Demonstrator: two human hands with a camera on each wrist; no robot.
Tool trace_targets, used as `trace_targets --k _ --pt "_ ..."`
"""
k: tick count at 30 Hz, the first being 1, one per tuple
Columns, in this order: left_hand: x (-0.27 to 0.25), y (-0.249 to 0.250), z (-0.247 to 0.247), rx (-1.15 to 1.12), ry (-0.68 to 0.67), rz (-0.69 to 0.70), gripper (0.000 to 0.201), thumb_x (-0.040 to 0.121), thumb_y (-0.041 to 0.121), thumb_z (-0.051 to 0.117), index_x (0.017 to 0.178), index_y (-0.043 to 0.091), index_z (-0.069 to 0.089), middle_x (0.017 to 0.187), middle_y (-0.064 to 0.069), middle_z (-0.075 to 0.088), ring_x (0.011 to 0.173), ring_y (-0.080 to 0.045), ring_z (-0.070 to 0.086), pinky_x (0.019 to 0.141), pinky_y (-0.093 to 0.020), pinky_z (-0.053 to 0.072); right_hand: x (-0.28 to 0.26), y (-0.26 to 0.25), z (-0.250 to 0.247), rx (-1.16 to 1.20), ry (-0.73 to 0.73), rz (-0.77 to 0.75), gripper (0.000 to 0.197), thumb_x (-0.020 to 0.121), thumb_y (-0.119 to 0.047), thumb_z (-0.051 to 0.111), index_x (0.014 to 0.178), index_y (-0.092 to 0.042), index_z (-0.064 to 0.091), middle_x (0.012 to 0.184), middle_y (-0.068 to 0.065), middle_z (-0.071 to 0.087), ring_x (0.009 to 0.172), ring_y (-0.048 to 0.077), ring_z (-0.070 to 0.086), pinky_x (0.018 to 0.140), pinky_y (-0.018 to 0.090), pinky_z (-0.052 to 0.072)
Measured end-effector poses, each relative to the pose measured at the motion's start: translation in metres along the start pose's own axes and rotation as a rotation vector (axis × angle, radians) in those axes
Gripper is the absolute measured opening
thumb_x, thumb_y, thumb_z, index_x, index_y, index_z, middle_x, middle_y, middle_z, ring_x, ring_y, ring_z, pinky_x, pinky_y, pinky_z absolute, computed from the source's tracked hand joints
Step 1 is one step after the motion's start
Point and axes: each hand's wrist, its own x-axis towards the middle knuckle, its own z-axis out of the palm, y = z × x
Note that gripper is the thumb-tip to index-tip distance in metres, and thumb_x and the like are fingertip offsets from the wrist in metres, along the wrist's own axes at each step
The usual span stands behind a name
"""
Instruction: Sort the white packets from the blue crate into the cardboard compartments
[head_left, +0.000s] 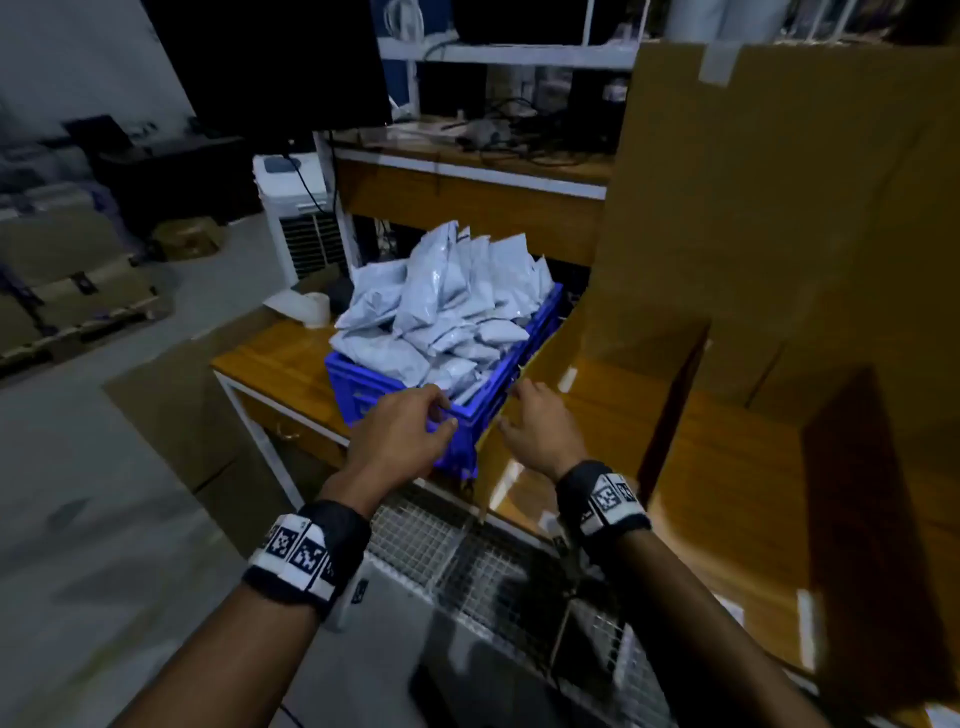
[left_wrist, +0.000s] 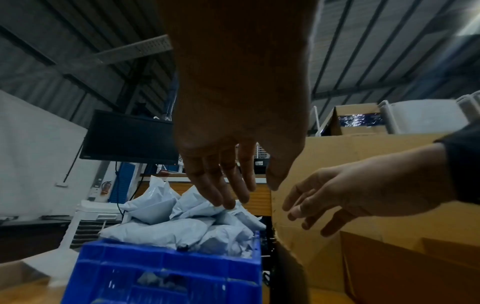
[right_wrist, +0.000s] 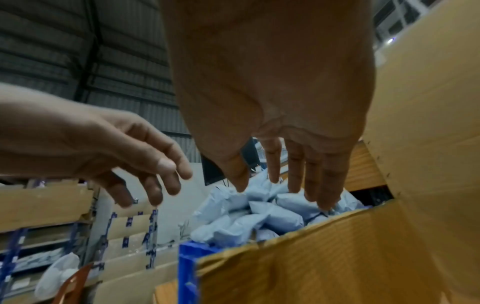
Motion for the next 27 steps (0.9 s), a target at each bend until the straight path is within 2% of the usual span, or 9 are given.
trace_targets --k 5,9,11,13,16,19,21,25,27 --pt "0.070 -0.028 -0.005 0.072 -0.029 -0.012 0.033 0.094 0.054 0.067 0.118 0.032 0.064 0.112 0.009 0.070 0.103 -0.019 0.066 0.082 -0.042 0.058 0.078 0.004 0.026 -0.034 -0.066 0.023 0.053 0.104 -0.038 0.060 0.147 -0.009 0.046 0.144 0.016 0.050 0.134 0.036 0.049 0.103 0.047 0.049" --pt "0.122 -0.042 -0.003 0.141 0.001 0.052 0.040 0.095 0.046 0.069 0.128 0.026 0.061 0.126 -0.001 0.058 0.115 -0.027 0.060 0.079 -0.041 0.054 0.122 0.012 0.047 -0.206 -0.174 0.029 0.056 0.106 -0.048 0.051 0.149 -0.012 0.045 0.152 0.012 0.048 0.145 0.034 0.041 0.112 0.048 0.044" --pt "0.144 -0.046 0.002 0.185 -0.018 0.074 0.051 0.093 0.047 0.072 0.137 0.027 0.056 0.136 -0.001 0.050 0.122 -0.027 0.054 0.075 -0.041 0.053 0.130 0.016 0.055 -0.301 -0.274 0.045 0.064 0.109 -0.051 0.044 0.159 -0.012 0.035 0.167 0.009 0.033 0.156 0.032 0.025 0.121 0.051 0.032" --pt "0.163 -0.051 0.010 0.238 -0.046 0.110 0.056 0.090 0.051 0.074 0.138 0.029 0.054 0.138 0.000 0.047 0.124 -0.028 0.051 0.077 -0.044 0.055 0.134 0.018 0.059 -0.359 -0.315 0.038 0.068 0.110 -0.052 0.037 0.164 -0.012 0.027 0.174 0.004 0.019 0.161 0.030 0.012 0.125 0.054 0.024" --pt "0.183 -0.057 0.022 0.332 -0.093 0.166 0.049 0.089 0.054 0.071 0.128 0.028 0.056 0.128 0.000 0.051 0.115 -0.029 0.055 0.075 -0.045 0.056 0.137 0.019 0.063 -0.399 -0.310 0.036 0.068 0.111 -0.054 0.034 0.165 -0.014 0.027 0.176 0.002 0.013 0.162 0.030 0.007 0.125 0.058 0.018" --pt "0.194 -0.060 0.024 0.348 -0.088 0.257 0.029 0.093 0.038 0.062 0.117 0.022 0.061 0.112 -0.003 0.058 0.105 -0.031 0.061 0.071 -0.043 0.054 0.139 0.017 0.065 -0.404 -0.336 0.076 0.071 0.110 -0.056 0.033 0.167 -0.017 0.021 0.177 0.000 0.007 0.163 0.029 0.000 0.126 0.062 0.009" --pt "0.203 -0.065 0.015 0.284 -0.078 0.303 0.023 0.094 0.035 0.059 0.112 0.021 0.065 0.103 -0.003 0.063 0.099 -0.034 0.065 0.071 -0.042 0.053 0.139 0.016 0.066 -0.373 -0.353 0.113 0.071 0.109 -0.057 0.034 0.168 -0.020 0.019 0.178 -0.002 0.002 0.164 0.028 -0.005 0.126 0.064 0.004" --pt "0.227 -0.073 -0.028 0.029 -0.079 0.314 0.035 0.088 0.043 0.057 0.114 0.026 0.072 0.097 -0.004 0.073 0.095 -0.035 0.068 0.075 -0.043 0.056 0.140 0.007 0.063 -0.378 -0.336 0.156 0.066 0.109 -0.056 0.041 0.164 -0.023 0.028 0.177 -0.006 0.006 0.164 0.026 -0.002 0.126 0.065 0.007" --pt "0.238 -0.074 -0.052 -0.082 -0.061 0.327 0.038 0.089 0.042 0.058 0.118 0.025 0.074 0.097 -0.004 0.076 0.095 -0.031 0.069 0.076 -0.039 0.055 0.140 0.002 0.063 -0.374 -0.315 0.179 0.063 0.109 -0.052 0.045 0.163 -0.023 0.031 0.177 -0.006 0.010 0.164 0.027 0.001 0.127 0.064 0.009"
